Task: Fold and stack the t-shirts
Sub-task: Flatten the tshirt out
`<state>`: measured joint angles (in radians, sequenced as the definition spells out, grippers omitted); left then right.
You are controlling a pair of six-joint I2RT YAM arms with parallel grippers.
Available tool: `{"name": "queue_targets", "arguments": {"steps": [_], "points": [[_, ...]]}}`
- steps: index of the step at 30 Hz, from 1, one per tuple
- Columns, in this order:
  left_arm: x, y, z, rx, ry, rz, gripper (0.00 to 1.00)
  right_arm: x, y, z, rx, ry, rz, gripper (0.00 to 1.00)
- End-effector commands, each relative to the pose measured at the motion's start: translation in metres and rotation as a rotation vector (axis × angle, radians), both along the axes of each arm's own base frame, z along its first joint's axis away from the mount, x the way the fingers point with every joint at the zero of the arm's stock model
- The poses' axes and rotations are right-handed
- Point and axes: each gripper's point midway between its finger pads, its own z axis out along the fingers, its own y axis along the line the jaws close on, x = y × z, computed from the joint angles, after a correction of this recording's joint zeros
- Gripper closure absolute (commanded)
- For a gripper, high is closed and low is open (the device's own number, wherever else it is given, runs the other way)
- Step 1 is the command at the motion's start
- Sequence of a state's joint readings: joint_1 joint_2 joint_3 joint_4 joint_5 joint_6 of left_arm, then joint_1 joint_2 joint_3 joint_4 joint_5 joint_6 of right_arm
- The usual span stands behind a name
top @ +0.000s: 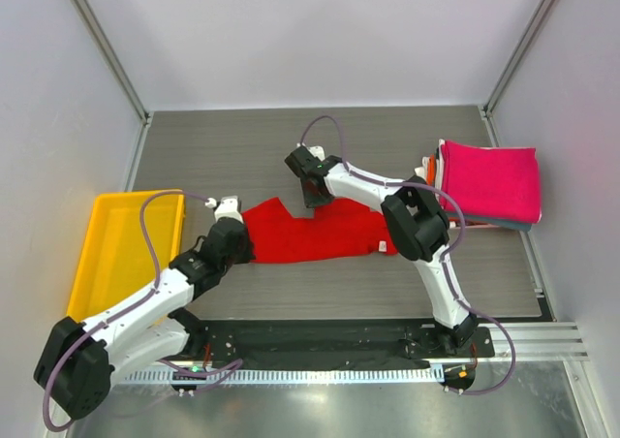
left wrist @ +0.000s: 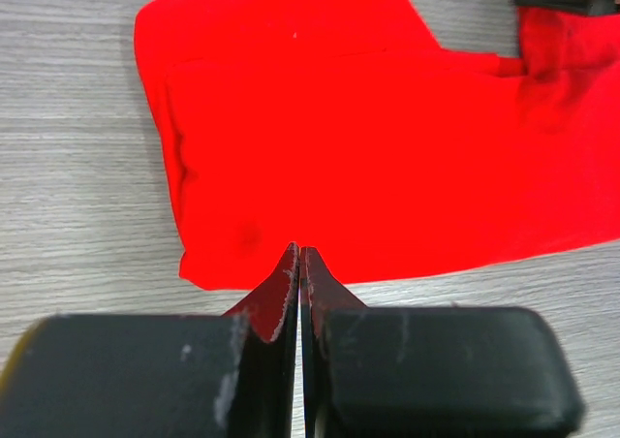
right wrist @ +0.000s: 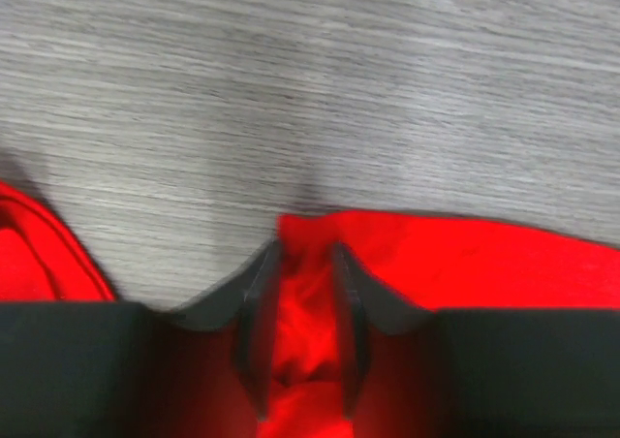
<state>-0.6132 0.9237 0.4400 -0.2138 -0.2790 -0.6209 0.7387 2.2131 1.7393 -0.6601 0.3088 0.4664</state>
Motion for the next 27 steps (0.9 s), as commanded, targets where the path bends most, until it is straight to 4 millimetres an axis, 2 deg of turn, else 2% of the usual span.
{"name": "queue_targets", "arguments": {"steps": [1, 3, 4, 6, 7, 8, 9, 10, 11, 12, 13, 15, 16, 17, 18, 19, 20, 21, 22, 24, 25, 26, 27], "points": [[0.014, -0.006, 0.02, -0.024, -0.051, 0.021, 1.0, 0.004, 0.0, 0.005, -0.022, -0.025, 0.006, 0.77], [0.014, -0.003, 0.018, -0.006, -0.033, 0.04, 1.0, 0.003, -0.005, 0.011, -0.033, -0.046, 0.0, 0.87], [0.017, -0.004, 0.023, -0.012, -0.036, 0.049, 1.0, 0.002, -0.007, 0.014, -0.032, -0.058, -0.001, 0.97], [0.019, -0.006, 0.02, 0.0, -0.009, 0.048, 0.96, 0.005, -0.013, 0.044, -0.014, -0.127, -0.015, 0.99], [0.024, -0.01, 0.03, -0.016, -0.013, 0.055, 0.96, 0.003, -0.018, 0.046, -0.014, -0.146, -0.021, 0.99], [0.023, -0.01, 0.029, -0.008, 0.011, 0.064, 0.96, 0.003, -0.023, 0.075, 0.016, -0.202, -0.034, 0.99], [0.025, -0.012, 0.025, 0.005, 0.04, 0.07, 0.96, 0.001, -0.027, 0.085, 0.03, -0.223, -0.04, 0.99], [0.027, -0.014, 0.026, -0.002, 0.05, 0.08, 0.95, -0.007, -0.034, 0.082, 0.033, -0.228, -0.042, 0.99], [0.034, -0.019, 0.035, -0.013, 0.041, 0.081, 0.95, -0.012, -0.039, 0.093, 0.051, -0.25, -0.052, 0.99], [0.036, -0.021, 0.037, -0.013, 0.047, 0.08, 0.94, -0.016, -0.047, 0.122, 0.099, -0.31, -0.082, 0.99], [0.04, -0.022, 0.033, 0.004, 0.06, 0.088, 0.94, -0.028, -0.059, 0.117, 0.101, -0.311, -0.091, 0.99], [0.05, -0.025, 0.042, 0.01, 0.049, 0.102, 0.93, -0.044, -0.067, 0.126, 0.16, -0.33, -0.091, 0.99], [0.055, -0.023, 0.038, 0.04, 0.057, 0.122, 0.92, -0.06, -0.075, 0.138, 0.229, -0.36, -0.09, 0.99], [0.063, -0.024, 0.047, 0.042, 0.043, 0.137, 0.9, -0.069, -0.077, 0.14, 0.265, -0.362, -0.077, 0.99], [0.064, -0.022, 0.045, 0.066, 0.056, 0.145, 0.88, -0.078, -0.079, 0.144, 0.311, -0.367, -0.067, 0.99], [0.068, -0.022, 0.045, 0.08, 0.06, 0.149, 0.8, -0.095, -0.083, 0.144, 0.372, -0.359, -0.06, 0.99], [0.074, -0.023, 0.043, 0.107, 0.08, 0.151, 0.59, -0.103, -0.085, 0.146, 0.405, -0.357, -0.063, 0.99], [0.077, -0.025, 0.042, 0.124, 0.086, 0.137, 0.52, -0.111, -0.086, 0.144, 0.431, -0.343, -0.056, 0.99], [0.085, -0.028, 0.04, 0.14, 0.099, 0.131, 0.39, -0.126, -0.089, 0.139, 0.475, -0.319, -0.05, 0.99], [0.09, -0.029, 0.036, 0.176, 0.126, 0.121, 0.31, -0.139, -0.092, 0.131, 0.507, -0.291, -0.043, 0.99], [0.097, -0.033, 0.039, 0.176, 0.129, 0.114, 0.28, -0.151, -0.093, 0.117, 0.523, -0.256, -0.033, 0.99], [0.096, -0.036, 0.025, 0.198, 0.182, 0.095, 0.28, -0.157, -0.095, 0.121, 0.561, -0.261, -0.041, 0.99], [0.097, -0.036, 0.019, 0.213, 0.204, 0.096, 0.27, -0.162, -0.097, 0.119, 0.58, -0.258, -0.049, 0.99]]}}
